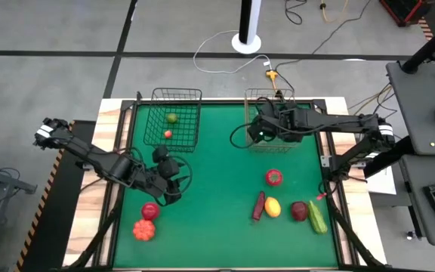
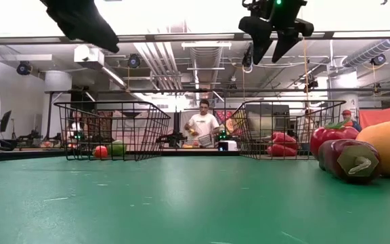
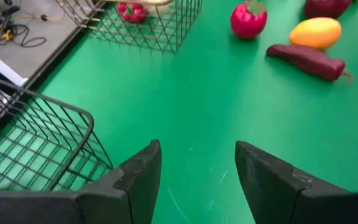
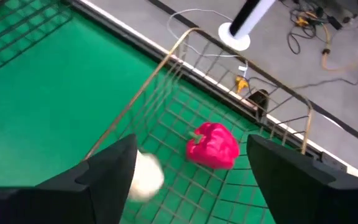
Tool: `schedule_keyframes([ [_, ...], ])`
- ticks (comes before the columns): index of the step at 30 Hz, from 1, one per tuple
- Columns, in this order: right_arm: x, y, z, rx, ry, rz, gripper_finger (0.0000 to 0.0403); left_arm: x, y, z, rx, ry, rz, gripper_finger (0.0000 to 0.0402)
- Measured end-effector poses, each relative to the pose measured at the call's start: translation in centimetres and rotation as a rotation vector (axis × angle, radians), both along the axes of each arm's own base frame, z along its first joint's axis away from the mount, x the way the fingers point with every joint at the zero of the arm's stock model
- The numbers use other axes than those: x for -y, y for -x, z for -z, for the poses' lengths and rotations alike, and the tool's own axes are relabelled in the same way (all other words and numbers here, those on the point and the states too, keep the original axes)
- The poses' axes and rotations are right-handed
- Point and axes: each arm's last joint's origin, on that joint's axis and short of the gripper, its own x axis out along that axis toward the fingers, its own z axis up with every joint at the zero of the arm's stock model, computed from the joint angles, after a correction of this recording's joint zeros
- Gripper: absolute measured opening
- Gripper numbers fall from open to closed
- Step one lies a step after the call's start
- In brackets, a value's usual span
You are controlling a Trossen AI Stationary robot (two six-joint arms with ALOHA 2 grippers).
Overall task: Sort produce into baskets
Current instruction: Put the right tomato into the black wire basket
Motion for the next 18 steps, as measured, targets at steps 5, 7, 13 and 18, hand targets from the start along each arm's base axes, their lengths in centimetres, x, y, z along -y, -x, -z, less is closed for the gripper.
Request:
schedule_keyframes([
  [5,-2.0,-0.3,0.8,-0.005,-0.002,-0.066,0.0307,0.2,0.1,0.4,-0.04,0.074,0.027,0.0187],
  [7,-3.0,-0.6,1.4,0.006,0.0,-0.106,0.0309,0.2,0.2,0.4,-0.048,0.102,0.032,0.0187],
  [13,-6.9,-1.6,2.7,0.072,0.02,-0.282,0.0303,0.3,0.2,0.5,-0.046,0.146,0.014,0.0187],
  [18,-10.3,-2.3,3.4,0.152,0.047,-0.434,0.0296,0.4,-0.1,1.1,-0.035,0.157,-0.026,0.0187],
])
